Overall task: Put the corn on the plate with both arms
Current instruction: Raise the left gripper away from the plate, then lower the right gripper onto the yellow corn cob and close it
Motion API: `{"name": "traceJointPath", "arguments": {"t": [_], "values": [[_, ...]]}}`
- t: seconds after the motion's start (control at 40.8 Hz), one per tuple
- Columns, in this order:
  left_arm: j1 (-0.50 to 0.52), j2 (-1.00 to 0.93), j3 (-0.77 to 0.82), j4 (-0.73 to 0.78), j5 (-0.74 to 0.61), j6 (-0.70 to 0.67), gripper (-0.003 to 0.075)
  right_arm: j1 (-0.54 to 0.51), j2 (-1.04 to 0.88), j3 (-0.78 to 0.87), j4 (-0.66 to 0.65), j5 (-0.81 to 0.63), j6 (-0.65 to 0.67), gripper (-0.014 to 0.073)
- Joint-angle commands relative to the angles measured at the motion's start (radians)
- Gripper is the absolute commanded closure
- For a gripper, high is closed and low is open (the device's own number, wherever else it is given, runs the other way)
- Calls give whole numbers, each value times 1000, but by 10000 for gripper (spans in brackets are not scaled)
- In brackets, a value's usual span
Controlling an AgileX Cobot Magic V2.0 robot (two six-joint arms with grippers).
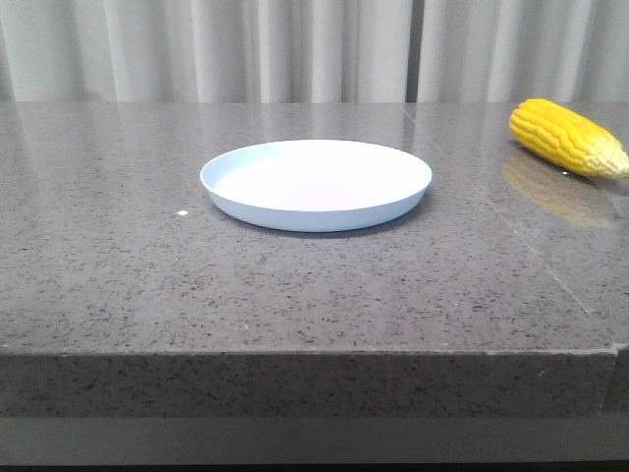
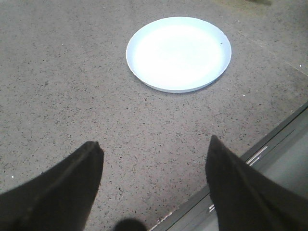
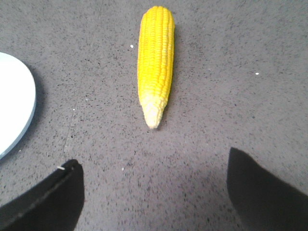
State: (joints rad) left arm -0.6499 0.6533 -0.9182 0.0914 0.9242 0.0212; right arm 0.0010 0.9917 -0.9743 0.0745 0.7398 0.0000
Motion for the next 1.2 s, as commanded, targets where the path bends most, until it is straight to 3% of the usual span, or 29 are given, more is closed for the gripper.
{"name": "traceJointPath", "arguments": {"t": [0.0, 0.539, 1.005, 1.078, 1.176], "values": [[-8, 4, -25, -4, -77, -10, 270, -1, 90, -132, -10, -14, -10, -34], [-8, 4, -25, -4, -77, -10, 283, -1, 583, -544, -18, 9, -30, -34], [-8, 4, -25, -4, -77, -10, 283, -1, 824, -579, -18, -77, -36, -31], [-8, 4, -25, -4, -77, -10, 283, -1, 834, -579, -18, -61, -36, 27], [-8, 4, -25, -4, -77, -10, 283, -1, 835, -579, -17, -40, -36, 258]]}}
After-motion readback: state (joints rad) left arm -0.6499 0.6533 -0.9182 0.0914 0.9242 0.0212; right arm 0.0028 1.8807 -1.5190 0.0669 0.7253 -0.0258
